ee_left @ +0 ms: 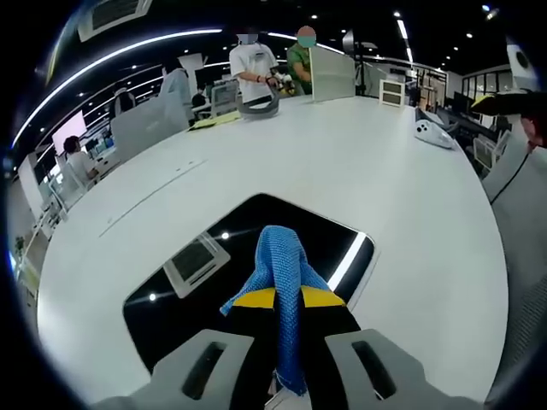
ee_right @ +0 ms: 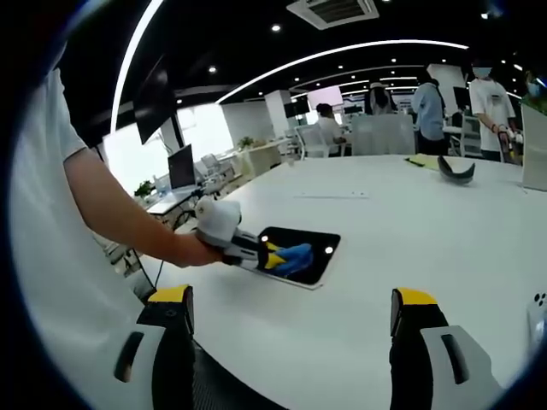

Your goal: Wipe the mirror surface with the cleaning cloth until all visible marks leave the cleaned area.

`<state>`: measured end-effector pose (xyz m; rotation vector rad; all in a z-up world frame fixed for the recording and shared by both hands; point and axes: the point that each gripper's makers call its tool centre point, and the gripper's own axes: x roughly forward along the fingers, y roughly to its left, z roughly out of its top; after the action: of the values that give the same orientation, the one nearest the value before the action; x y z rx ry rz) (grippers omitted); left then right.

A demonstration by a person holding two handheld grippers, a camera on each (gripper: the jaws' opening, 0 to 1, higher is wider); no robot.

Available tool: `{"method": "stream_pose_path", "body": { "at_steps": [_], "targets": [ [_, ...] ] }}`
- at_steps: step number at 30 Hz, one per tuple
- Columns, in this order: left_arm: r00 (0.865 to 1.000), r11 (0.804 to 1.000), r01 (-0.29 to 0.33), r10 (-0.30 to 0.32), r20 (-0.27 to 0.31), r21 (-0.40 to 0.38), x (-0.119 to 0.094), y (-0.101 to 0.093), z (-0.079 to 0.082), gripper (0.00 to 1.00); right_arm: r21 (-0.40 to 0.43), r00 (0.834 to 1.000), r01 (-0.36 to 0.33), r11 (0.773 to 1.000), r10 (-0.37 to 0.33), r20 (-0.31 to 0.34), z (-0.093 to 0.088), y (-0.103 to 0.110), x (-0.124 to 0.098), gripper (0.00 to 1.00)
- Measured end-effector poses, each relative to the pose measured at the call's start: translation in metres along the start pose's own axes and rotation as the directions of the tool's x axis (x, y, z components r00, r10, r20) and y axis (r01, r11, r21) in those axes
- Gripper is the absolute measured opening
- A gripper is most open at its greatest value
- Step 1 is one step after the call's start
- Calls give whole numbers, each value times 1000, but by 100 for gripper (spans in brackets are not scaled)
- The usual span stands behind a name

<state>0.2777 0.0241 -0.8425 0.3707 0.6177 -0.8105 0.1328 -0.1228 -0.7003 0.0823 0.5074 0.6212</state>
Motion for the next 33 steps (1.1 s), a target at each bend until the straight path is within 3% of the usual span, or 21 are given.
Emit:
{"method": "stream_pose_path", "body": {
  "at_steps": [14,33],
  "targets": [
    [999,997,53,-53,8,50,12,-28,12,6,9,1000,3,1000,-3,2,0,-3,-1,95],
    [998,996,64,-65,14,55,18,-41,19,6,16,1000,12,1000,-12,11,1,-6,-2,95]
  ]
}}
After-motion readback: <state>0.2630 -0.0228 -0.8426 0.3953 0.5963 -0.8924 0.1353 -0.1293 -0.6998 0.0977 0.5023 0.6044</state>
